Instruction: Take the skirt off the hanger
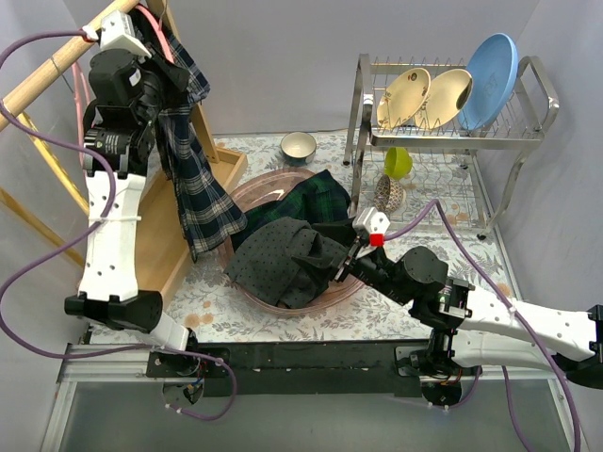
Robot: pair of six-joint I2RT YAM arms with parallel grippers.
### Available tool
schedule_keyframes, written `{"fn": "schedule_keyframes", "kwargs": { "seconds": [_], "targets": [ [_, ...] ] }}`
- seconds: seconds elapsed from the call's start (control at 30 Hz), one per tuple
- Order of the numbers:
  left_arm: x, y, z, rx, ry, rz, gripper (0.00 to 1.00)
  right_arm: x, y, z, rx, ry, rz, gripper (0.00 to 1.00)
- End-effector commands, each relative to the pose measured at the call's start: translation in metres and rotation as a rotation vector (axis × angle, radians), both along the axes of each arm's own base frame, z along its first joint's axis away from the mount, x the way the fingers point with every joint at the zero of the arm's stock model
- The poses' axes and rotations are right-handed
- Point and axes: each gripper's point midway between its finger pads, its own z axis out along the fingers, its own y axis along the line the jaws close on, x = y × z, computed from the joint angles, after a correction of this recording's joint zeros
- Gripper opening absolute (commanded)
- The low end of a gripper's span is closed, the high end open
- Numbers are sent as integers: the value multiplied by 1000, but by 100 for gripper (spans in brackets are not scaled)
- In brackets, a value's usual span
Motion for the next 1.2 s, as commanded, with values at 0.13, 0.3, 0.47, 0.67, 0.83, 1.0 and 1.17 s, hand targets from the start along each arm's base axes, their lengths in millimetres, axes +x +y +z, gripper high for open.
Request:
{"fn": "schedule_keyframes", "kwargs": {
  "seconds": [0.13,0.3,0.47,0.67,0.83,1.0,1.17],
  "targets": [
    [-63,-7,48,-35,-136,-71,0,-5,-13,35,109,34,1,85],
    [-71,-5,39,-27,-85,-66,0,-5,-12,35,109,43,3,84],
    [-105,-28,38,-18,-86,-228,0,-8,-12,40,94,43,19,84],
    [-160,-68,39,-62,-107,-507,0,-4,-25,74,155,39,-21,83],
    [-191,-78,45,-79,-136,-599,0,16,-39,104,226,76,-150,80],
    [-228,-86,61,-61,-198,-696,0,36,-47,132,229,47,-281,80],
    [-269,-102,63,-78,-236,-877,0,47,-53,177,260,-23,-365,80]
  ]
}}
